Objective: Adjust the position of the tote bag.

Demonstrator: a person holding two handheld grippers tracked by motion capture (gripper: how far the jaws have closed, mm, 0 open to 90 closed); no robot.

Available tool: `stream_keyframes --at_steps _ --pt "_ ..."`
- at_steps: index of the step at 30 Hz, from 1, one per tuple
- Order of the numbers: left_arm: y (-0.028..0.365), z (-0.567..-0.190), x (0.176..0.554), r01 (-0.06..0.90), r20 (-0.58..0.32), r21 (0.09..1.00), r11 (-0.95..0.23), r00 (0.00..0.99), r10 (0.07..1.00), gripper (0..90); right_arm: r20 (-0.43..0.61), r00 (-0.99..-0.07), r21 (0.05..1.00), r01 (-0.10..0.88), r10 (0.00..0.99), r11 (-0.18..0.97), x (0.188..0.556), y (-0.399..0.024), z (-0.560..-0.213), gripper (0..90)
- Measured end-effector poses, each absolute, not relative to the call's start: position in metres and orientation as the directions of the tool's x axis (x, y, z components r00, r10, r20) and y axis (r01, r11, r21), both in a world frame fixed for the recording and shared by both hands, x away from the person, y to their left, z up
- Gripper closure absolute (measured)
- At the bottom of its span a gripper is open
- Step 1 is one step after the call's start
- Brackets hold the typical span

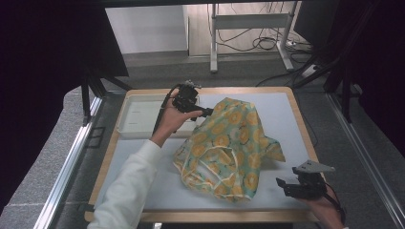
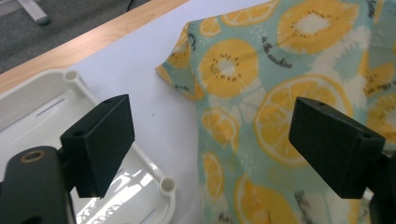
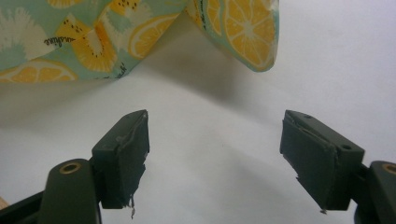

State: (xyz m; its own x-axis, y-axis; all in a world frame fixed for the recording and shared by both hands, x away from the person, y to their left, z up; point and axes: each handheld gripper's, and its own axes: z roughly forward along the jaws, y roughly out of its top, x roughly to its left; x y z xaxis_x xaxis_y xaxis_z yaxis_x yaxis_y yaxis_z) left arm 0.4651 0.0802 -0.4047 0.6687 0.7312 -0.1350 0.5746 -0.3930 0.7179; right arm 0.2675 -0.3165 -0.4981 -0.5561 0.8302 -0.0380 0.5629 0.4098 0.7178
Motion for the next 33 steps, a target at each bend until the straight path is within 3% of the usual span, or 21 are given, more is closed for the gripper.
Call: stream_keyframes --at_steps 11,21,25,33 --pt "0.053 -0.429 0.478 0.593 -0.140 0.664 -0.455 0.697 0.704 9.6 -0.044 -0.556 0.712 0.565 0.830 0.417 0.267 -0.318 -0.500 24.3" --pt "0.044 -0.464 0.488 0.646 -0.214 0.616 -0.451 0.688 0.693 10.4 -0.050 -0.559 0.700 0.571 0.828 0.428 0.267 -0.315 -0.503 24.3" --pt "0.036 -0.473 0.493 0.638 -0.215 0.625 -0.449 0.695 0.687 17.7 -0.052 -0.560 0.697 0.573 0.827 0.431 0.268 -0.315 -0.504 24.3" --pt "0.027 -0.484 0.496 0.617 -0.155 0.627 -0.476 0.697 0.700 50.8 -0.051 -0.556 0.698 0.574 0.829 0.428 0.268 -0.318 -0.504 24.4"
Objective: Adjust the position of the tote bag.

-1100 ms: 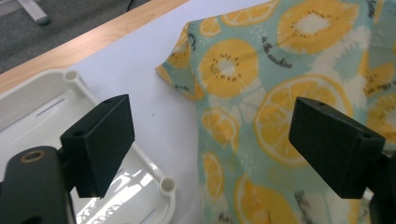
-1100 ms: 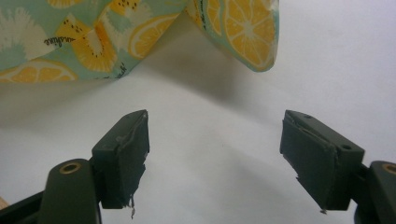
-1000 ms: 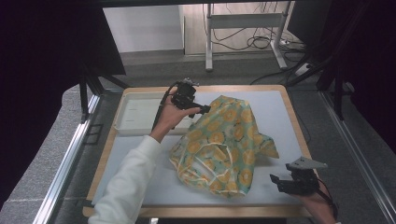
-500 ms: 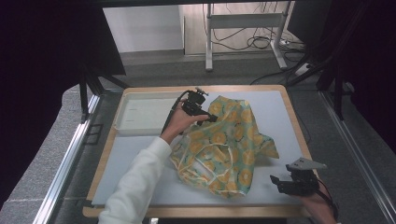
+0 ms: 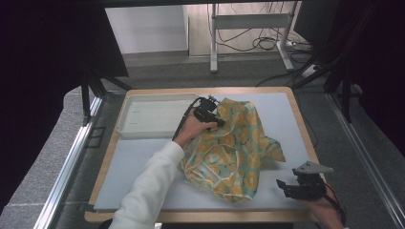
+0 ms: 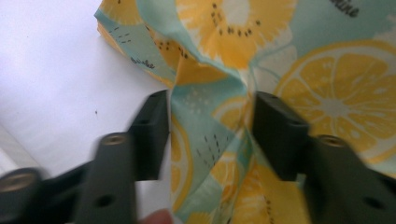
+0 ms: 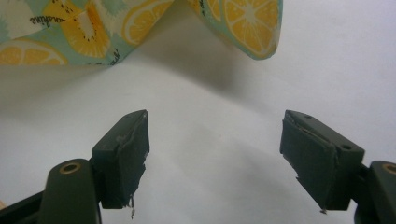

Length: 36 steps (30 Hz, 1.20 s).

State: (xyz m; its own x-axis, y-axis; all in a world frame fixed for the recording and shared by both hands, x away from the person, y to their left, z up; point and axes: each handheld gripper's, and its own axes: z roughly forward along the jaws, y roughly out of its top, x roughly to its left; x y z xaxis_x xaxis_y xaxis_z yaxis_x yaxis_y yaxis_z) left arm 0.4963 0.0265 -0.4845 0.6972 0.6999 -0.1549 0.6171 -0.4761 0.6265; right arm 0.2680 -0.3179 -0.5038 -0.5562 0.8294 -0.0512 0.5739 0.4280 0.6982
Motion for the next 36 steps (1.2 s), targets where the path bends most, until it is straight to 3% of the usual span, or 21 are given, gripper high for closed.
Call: stream_keyframes --at_steps 1,2,4,8,28,36 --pt "0.026 -0.485 0.497 0.619 -0.162 0.629 -0.471 0.696 0.699 60.9 -0.054 -0.556 0.697 0.574 0.829 0.430 0.268 -0.318 -0.504 24.3" --pt "0.027 -0.485 0.497 0.618 -0.168 0.631 -0.468 0.699 0.696 60.9 -0.054 -0.556 0.697 0.574 0.829 0.430 0.268 -0.318 -0.504 24.3" --pt "0.028 -0.483 0.497 0.613 -0.171 0.636 -0.468 0.704 0.690 72.5 -0.056 -0.557 0.697 0.573 0.829 0.432 0.268 -0.318 -0.504 24.3" --pt "0.031 -0.479 0.495 0.605 -0.175 0.651 -0.458 0.707 0.685 82.8 -0.057 -0.556 0.697 0.573 0.829 0.432 0.268 -0.318 -0.504 24.4" --pt "0.063 -0.456 0.478 0.576 -0.203 0.704 -0.415 0.723 0.660 89.1 -0.057 -0.562 0.687 0.578 0.825 0.441 0.268 -0.315 -0.505 24.4" --pt "0.066 -0.454 0.476 0.576 -0.210 0.707 -0.410 0.724 0.657 89.5 -0.057 -0.561 0.692 0.574 0.826 0.438 0.267 -0.315 -0.503 29.2"
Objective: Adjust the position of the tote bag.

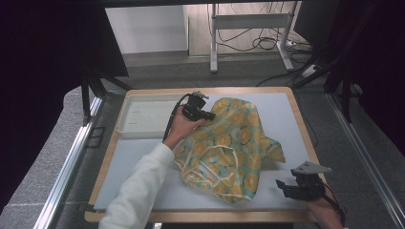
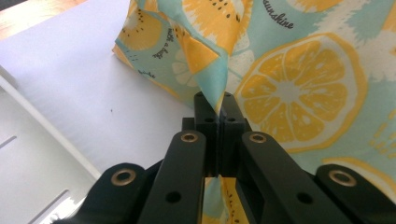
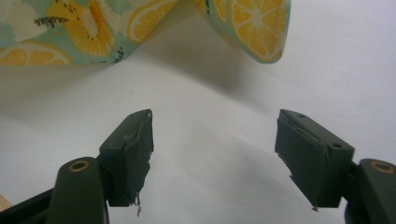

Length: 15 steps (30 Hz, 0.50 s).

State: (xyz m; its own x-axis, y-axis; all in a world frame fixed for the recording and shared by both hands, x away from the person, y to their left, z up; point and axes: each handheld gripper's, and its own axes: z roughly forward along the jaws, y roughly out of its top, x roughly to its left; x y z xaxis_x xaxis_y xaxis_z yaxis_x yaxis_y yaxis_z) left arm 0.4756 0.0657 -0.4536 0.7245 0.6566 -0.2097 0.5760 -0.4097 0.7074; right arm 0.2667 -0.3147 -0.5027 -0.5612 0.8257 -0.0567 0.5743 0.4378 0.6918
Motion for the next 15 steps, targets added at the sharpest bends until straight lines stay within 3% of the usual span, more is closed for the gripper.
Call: stream_keyframes --at_steps 15 --pt "0.071 -0.451 0.475 0.575 -0.223 0.704 -0.417 0.736 0.639 89.7 -0.086 -0.545 0.703 0.560 0.834 0.439 0.268 -0.315 -0.482 35.2"
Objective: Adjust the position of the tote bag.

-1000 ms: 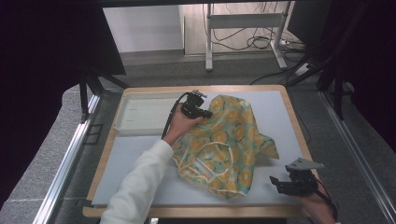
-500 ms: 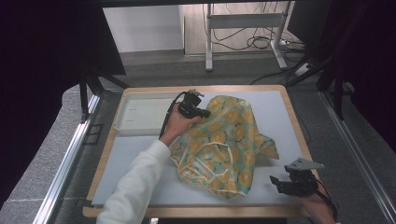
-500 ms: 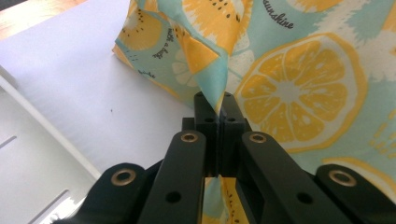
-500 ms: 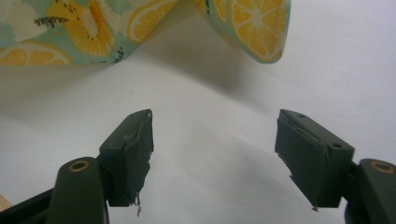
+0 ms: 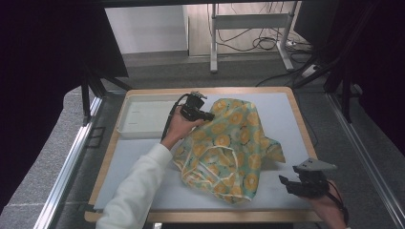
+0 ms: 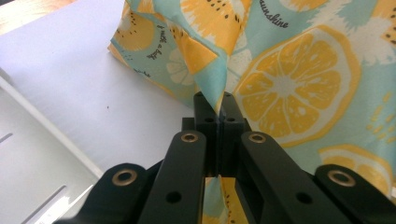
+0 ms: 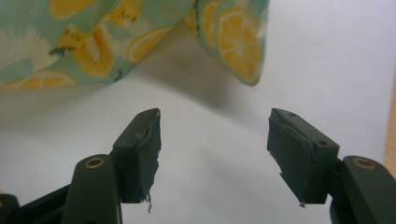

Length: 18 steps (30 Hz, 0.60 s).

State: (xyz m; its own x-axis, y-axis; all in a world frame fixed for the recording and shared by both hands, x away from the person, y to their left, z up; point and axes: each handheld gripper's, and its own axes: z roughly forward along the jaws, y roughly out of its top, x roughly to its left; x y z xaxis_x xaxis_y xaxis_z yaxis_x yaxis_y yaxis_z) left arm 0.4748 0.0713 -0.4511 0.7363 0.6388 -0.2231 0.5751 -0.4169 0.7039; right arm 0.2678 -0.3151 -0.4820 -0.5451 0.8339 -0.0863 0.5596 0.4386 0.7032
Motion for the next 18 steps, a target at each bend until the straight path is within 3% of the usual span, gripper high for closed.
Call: stream_keyframes --at_steps 18 --pt "0.071 -0.451 0.474 0.573 -0.220 0.702 -0.422 0.739 0.636 89.7 -0.097 -0.550 0.649 0.597 0.829 0.472 0.321 -0.301 -0.465 40.0"
